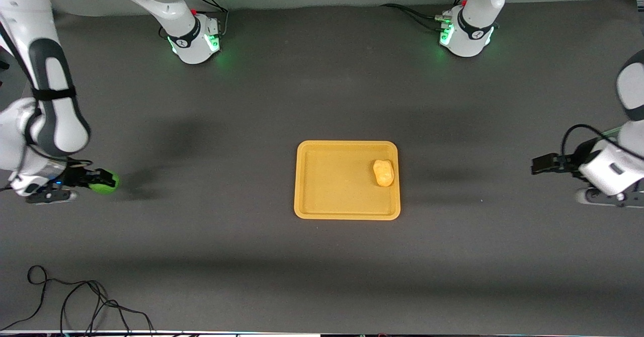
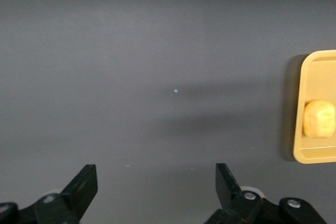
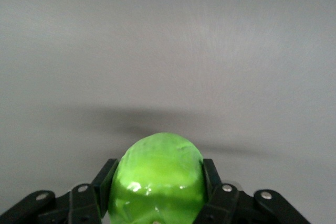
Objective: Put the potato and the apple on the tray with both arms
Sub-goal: 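Carry the green apple over the tray with the right gripper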
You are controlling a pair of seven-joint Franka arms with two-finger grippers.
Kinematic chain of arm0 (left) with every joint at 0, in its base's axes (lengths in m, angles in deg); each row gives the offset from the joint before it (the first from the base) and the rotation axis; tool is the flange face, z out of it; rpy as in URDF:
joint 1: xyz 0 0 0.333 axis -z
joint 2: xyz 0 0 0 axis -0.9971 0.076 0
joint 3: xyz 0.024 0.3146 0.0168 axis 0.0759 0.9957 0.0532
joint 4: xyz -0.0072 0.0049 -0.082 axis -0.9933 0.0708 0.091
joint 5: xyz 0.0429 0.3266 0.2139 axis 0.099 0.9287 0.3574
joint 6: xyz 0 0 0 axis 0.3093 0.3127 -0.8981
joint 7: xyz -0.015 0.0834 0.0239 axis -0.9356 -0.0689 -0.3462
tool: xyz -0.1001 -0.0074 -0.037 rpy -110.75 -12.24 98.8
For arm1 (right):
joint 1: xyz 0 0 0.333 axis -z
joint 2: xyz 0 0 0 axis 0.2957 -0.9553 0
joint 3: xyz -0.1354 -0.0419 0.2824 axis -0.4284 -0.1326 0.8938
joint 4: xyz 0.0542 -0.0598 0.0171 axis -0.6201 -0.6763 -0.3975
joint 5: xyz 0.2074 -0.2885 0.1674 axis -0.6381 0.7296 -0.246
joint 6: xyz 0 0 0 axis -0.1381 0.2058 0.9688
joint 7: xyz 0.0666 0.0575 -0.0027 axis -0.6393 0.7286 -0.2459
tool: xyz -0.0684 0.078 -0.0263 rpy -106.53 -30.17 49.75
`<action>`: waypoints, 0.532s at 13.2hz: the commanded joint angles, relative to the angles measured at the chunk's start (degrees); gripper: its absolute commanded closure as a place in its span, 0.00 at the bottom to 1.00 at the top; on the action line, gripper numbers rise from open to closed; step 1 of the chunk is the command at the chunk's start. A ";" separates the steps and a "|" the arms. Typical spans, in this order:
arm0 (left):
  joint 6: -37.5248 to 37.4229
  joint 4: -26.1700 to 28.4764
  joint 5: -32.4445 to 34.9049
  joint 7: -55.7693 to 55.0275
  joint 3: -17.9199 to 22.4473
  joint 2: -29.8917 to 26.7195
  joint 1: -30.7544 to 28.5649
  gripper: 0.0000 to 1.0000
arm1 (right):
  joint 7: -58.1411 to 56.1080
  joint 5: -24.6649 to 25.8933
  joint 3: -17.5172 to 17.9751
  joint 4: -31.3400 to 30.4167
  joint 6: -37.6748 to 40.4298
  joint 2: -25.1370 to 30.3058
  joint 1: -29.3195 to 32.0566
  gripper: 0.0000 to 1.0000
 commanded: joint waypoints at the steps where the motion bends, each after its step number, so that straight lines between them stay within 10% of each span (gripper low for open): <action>1: -1.00 3.43 0.26 3.60 -0.24 -6.42 -1.00 0.00 | -0.54 5.29 -1.09 16.59 19.49 1.66 0.14 0.49; 7: -3.37 4.06 0.26 3.34 -0.33 -11.35 -1.27 0.00 | 9.61 7.16 -0.57 29.84 33.36 2.45 -9.23 0.49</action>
